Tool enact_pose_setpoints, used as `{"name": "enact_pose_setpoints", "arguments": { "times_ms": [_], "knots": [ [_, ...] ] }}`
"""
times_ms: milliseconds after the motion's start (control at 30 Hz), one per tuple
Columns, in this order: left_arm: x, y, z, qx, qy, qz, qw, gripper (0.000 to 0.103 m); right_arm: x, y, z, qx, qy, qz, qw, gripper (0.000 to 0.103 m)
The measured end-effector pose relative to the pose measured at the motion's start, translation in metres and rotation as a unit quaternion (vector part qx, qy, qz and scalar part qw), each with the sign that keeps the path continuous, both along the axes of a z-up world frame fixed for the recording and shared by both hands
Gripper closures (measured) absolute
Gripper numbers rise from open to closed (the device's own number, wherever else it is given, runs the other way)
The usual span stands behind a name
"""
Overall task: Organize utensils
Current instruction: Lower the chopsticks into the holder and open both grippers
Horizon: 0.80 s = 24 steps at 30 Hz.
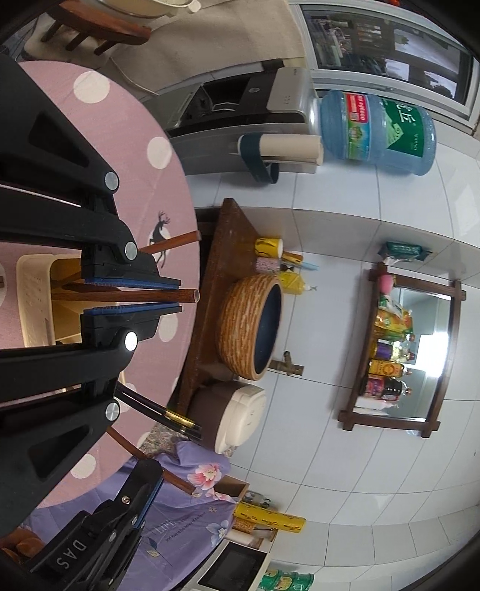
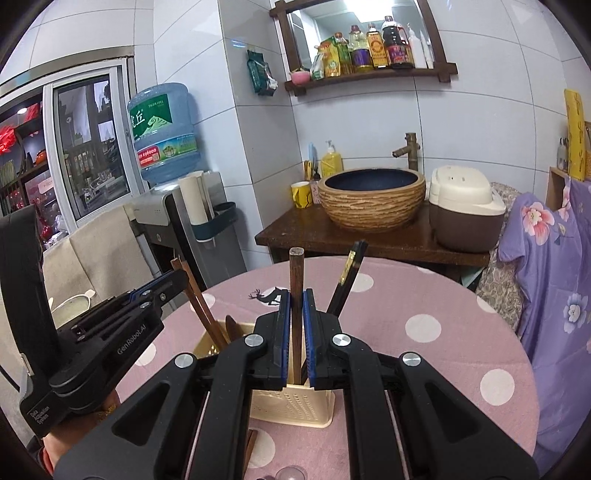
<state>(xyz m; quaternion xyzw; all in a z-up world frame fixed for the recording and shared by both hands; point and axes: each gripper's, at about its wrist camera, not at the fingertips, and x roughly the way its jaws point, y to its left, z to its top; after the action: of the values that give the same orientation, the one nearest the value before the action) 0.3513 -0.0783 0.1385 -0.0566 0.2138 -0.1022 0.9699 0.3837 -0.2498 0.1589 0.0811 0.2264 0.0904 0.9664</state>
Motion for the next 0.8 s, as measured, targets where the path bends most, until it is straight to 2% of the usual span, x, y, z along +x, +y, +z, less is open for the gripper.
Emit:
{"name": "enact_pose_setpoints", "arguments": {
  "times_ms": [267,333,367,400,467,533,600,800],
  "knots": [
    [0.000,0.005,-0.005,0.000,0.001,0.005,1.0000,0.095,-0.004,-0.001,-0.005,-0.004,-0.010,-0.009,1.000,0.095],
    [-0.002,0.007,-0.004,-0.002,0.002,0.001,1.0000,0.094,-0.006,0.000,-0.007,-0.011,-0.015,-0.012,1.000,0.085],
    [-0.004,0.007,-0.005,-0.002,0.001,0.000,1.0000,0.091,-0.008,0.001,-0.008,-0.013,-0.020,-0.013,1.000,0.072],
    [-0.006,0.008,-0.005,-0.001,0.000,-0.003,1.0000,0.087,-0.011,0.001,-0.008,-0.014,-0.024,-0.014,1.000,0.060],
    [-0.013,0.011,-0.006,-0.007,0.000,-0.009,0.9999,0.064,-0.017,0.000,-0.010,-0.005,-0.029,-0.013,0.999,0.058],
    [-0.022,0.017,-0.009,-0.021,0.000,-0.013,0.9997,0.055,-0.022,-0.002,-0.011,-0.001,-0.027,-0.013,1.000,0.058],
    [-0.029,0.020,-0.013,-0.023,0.005,-0.020,0.9995,0.050,-0.029,-0.002,-0.013,-0.004,-0.027,-0.015,1.000,0.058],
    [-0.063,0.027,-0.021,0.000,0.003,-0.027,0.9996,0.027,-0.056,0.001,-0.022,-0.026,-0.032,-0.019,0.999,0.057]
  ]
}}
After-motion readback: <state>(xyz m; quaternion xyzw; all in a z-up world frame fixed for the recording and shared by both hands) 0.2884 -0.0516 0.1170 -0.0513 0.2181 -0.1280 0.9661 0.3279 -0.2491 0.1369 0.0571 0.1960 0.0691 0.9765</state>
